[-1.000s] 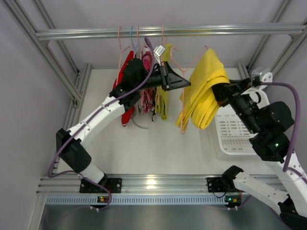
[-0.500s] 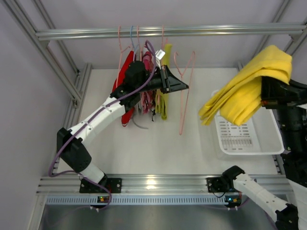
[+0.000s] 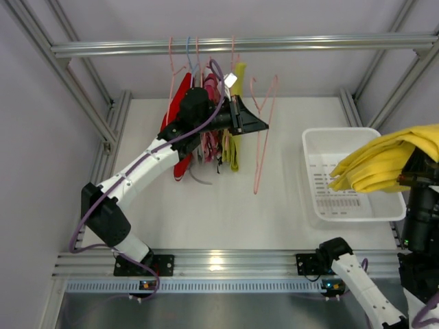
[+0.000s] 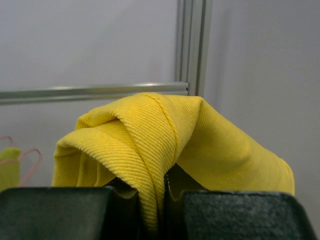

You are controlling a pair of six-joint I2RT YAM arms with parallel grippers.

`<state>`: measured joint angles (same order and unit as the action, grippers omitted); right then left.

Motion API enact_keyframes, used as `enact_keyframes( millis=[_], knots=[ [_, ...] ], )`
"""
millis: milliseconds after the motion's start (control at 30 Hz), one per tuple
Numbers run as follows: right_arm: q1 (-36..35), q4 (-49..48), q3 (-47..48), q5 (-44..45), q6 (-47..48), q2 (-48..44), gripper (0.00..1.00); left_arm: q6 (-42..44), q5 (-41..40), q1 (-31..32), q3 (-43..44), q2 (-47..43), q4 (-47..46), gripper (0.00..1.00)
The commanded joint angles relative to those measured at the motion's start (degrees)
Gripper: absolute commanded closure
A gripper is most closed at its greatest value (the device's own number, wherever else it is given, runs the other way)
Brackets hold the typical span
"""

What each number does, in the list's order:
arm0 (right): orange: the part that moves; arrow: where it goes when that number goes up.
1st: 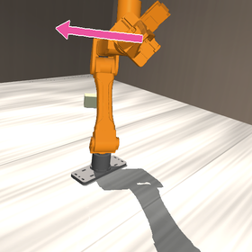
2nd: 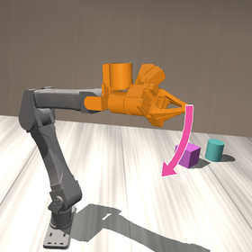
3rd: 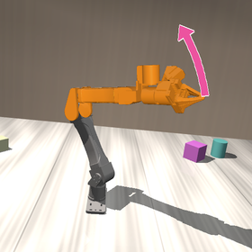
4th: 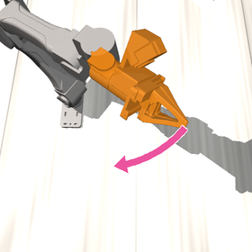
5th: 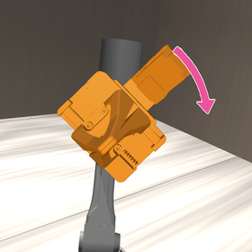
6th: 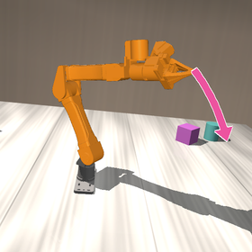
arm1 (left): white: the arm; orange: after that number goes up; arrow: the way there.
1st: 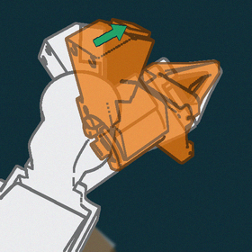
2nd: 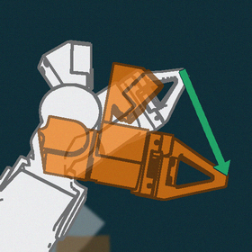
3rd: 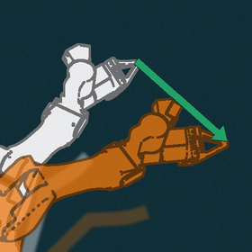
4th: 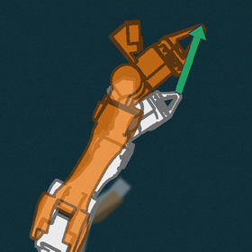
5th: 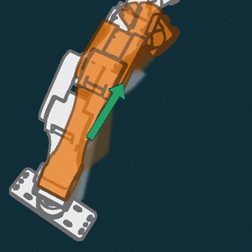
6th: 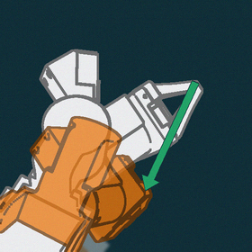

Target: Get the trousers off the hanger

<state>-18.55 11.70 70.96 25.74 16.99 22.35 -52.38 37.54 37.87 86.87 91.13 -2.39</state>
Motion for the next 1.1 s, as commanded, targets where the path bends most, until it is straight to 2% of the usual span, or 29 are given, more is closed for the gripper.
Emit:
enact_keyframes(
  millis=[0,400,667,700,767,867,900,967,1000,1067],
  knots=[
    [1.67,-1.95,-3.89,5.02,6.03,-3.09,1.00,1.84,-0.71,-0.42,0.84,-2.54,-1.21,1.00],
    [2.90,3.59,-14.61,11.78,7.53,-6.97,1.00,1.84,-0.71,-1.04,0.49,-3.24,-0.77,1.00],
    [2.90,6.40,-21.30,19.61,2.88,-5.56,0.99,1.14,-0.45,-1.92,0.14,-3.50,-1.03,1.00],
    [2.90,6.58,-22.17,19.44,2.43,-5.30,0.94,1.05,-0.36,-2.01,0.14,-3.33,-1.03,1.00],
    [2.81,6.23,-23.23,18.91,1.82,-4.86,0.91,0.88,-0.27,-2.09,0.05,-3.24,-1.12,1.00],
    [2.90,4.39,-25.78,17.68,1.81,-2.76,0.79,0.53,0.08,-2.45,0.32,-2.89,-1.21,1.00],
    [2.90,1.68,-27.70,16.64,2.25,-1.53,0.70,0.44,0.25,-2.53,0.32,-2.89,-1.47,1.00],
    [2.90,-2.89,-30.95,15.49,5.13,-0.21,0.63,0.35,0.34,-2.53,0.40,-2.63,-1.56,1.00],
    [2.90,-8.31,-34.36,15.31,5.85,1.71,0.56,0.26,0.78,-2.54,0.40,-2.45,-1.65,1.00],
    [2.99,-10.91,-35.80,14.35,5.34,4.27,0.50,0.26,1.39,-2.54,0.75,-1.93,-2.18,1.00]
  ],
)
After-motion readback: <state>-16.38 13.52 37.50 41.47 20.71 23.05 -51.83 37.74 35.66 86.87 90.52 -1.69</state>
